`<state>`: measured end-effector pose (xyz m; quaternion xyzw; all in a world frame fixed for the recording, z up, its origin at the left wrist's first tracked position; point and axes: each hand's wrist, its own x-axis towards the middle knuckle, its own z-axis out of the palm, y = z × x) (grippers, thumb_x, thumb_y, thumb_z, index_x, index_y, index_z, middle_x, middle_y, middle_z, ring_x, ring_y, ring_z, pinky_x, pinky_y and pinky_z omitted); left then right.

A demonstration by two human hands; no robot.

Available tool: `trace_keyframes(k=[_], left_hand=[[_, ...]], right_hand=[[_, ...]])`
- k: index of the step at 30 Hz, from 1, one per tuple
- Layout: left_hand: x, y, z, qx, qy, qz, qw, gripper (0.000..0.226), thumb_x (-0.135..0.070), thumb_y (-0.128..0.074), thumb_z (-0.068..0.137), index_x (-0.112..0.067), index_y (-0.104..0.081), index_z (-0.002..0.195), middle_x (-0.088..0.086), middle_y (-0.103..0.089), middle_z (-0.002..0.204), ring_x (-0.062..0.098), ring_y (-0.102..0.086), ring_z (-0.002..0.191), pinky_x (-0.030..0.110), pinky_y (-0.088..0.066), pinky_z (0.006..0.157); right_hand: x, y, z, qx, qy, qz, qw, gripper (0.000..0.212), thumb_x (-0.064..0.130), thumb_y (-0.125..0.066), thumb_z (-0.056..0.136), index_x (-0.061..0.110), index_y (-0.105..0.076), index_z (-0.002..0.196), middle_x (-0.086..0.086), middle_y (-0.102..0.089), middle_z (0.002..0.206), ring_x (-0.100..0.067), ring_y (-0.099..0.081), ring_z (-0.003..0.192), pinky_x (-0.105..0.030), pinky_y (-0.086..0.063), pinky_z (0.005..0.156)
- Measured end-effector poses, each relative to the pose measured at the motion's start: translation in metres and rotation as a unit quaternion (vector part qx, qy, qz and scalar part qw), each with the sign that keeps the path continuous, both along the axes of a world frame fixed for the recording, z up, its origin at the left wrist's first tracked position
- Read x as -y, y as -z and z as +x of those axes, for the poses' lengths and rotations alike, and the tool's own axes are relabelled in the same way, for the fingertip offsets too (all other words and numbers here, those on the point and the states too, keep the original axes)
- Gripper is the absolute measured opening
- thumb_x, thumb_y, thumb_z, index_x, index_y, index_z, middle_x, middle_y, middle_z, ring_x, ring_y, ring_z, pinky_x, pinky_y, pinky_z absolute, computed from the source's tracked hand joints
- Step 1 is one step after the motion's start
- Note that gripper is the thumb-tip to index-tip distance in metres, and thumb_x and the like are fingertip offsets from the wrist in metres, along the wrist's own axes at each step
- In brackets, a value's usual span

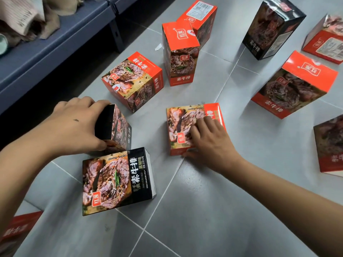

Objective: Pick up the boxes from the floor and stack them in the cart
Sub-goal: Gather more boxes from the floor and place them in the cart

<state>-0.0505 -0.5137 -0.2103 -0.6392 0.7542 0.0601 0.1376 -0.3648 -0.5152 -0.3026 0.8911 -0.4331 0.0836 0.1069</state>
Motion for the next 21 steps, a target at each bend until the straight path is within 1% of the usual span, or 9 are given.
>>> trace_keyframes(k=[3, 6, 9, 11, 14, 15, 17, 19, 21], left_hand=[[0.001, -0.002, -0.004, -0.001, 0.008, -0.004, 1.0, 0.099, -0.061, -0.073, 0.057, -0.03, -0.031, 0.141, 0.004, -0.051, 0.118, 0.026, -0.046, 0.111, 0.039, -0.034, 0.087], [0.002, -0.002, -0.004, -0.007, 0.008, 0.0, 1.0, 0.099, -0.062, -0.073, 0.057, -0.031, -0.031, 0.141, 0.003, -0.05, 0.118, 0.025, -0.045, 0.111, 0.039, -0.033, 0.088], [0.004, -0.004, -0.003, -0.016, 0.001, 0.011, 1.0, 0.102, -0.068, -0.065, 0.051, -0.032, -0.032, 0.14, 0.003, -0.05, 0.115, 0.024, -0.044, 0.11, 0.038, -0.03, 0.086], [0.006, -0.006, -0.005, -0.022, -0.003, 0.018, 1.0, 0.101, -0.067, -0.057, 0.048, -0.032, -0.032, 0.14, 0.003, -0.05, 0.115, 0.024, -0.044, 0.109, 0.038, -0.03, 0.086], [0.007, -0.007, -0.007, -0.028, -0.009, 0.025, 0.999, 0.101, -0.066, -0.054, 0.048, -0.033, -0.03, 0.141, 0.001, -0.049, 0.113, 0.023, -0.044, 0.109, 0.038, -0.03, 0.089], [0.007, -0.007, -0.006, -0.031, -0.009, 0.024, 0.999, 0.101, -0.066, -0.054, 0.048, -0.034, -0.029, 0.141, 0.0, -0.049, 0.111, 0.023, -0.044, 0.109, 0.038, -0.029, 0.089], [0.007, -0.006, -0.005, -0.035, -0.009, 0.022, 0.999, 0.102, -0.067, -0.054, 0.048, -0.034, -0.03, 0.141, -0.001, -0.049, 0.109, 0.022, -0.045, 0.109, 0.038, -0.029, 0.091], [0.007, -0.006, -0.004, -0.036, -0.012, 0.023, 0.999, 0.102, -0.069, -0.052, 0.047, -0.035, -0.03, 0.141, -0.001, -0.05, 0.11, 0.023, -0.045, 0.109, 0.039, -0.03, 0.092], [0.009, -0.007, -0.005, -0.034, -0.018, 0.02, 0.999, 0.103, -0.072, -0.047, 0.045, -0.035, -0.031, 0.14, -0.001, -0.05, 0.108, 0.023, -0.046, 0.108, 0.039, -0.031, 0.091]], right_hand=[[-0.007, -0.009, 0.01, -0.023, -0.021, 0.028, 0.999, 0.067, 0.066, -0.076, 0.058, 0.006, -0.057, 0.078, -0.015, -0.061, 0.082, -0.033, -0.057, 0.08, -0.037, -0.045, 0.067], [0.013, -0.027, 0.011, -0.02, -0.042, 0.069, 0.997, 0.07, 0.066, -0.079, 0.051, 0.005, -0.06, 0.081, -0.016, -0.061, 0.083, -0.033, -0.058, 0.081, -0.036, -0.048, 0.069], [0.05, -0.058, 0.015, -0.044, -0.039, 0.17, 0.984, 0.079, 0.072, -0.07, 0.059, 0.007, -0.061, 0.102, -0.013, -0.059, 0.1, -0.032, -0.052, 0.097, -0.038, -0.045, 0.083], [0.08, -0.073, 0.02, -0.055, -0.013, 0.242, 0.969, 0.085, 0.078, -0.061, 0.064, 0.012, -0.059, 0.118, -0.009, -0.058, 0.111, -0.026, -0.05, 0.107, -0.037, -0.045, 0.092], [0.104, -0.081, 0.028, -0.05, 0.018, 0.309, 0.949, 0.092, 0.081, -0.058, 0.063, 0.014, -0.056, 0.126, -0.008, -0.061, 0.12, -0.026, -0.056, 0.107, -0.039, -0.049, 0.092], [0.106, -0.081, 0.028, -0.038, 0.021, 0.305, 0.951, 0.095, 0.08, -0.06, 0.063, 0.013, -0.051, 0.13, -0.008, -0.059, 0.125, -0.027, -0.056, 0.109, -0.038, -0.048, 0.093], [0.101, -0.077, 0.026, -0.031, 0.006, 0.252, 0.967, 0.104, 0.082, -0.06, 0.06, 0.012, -0.042, 0.135, -0.009, -0.054, 0.129, -0.027, -0.051, 0.114, -0.037, -0.042, 0.096], [0.093, -0.072, 0.021, -0.057, -0.017, 0.198, 0.978, 0.115, 0.086, -0.06, 0.054, 0.012, -0.035, 0.139, -0.009, -0.048, 0.133, -0.027, -0.045, 0.118, -0.038, -0.037, 0.102], [0.089, -0.064, 0.018, -0.076, -0.021, 0.176, 0.981, 0.122, 0.081, -0.067, 0.053, 0.009, -0.027, 0.143, -0.011, -0.043, 0.135, -0.029, -0.042, 0.121, -0.04, -0.035, 0.104]])
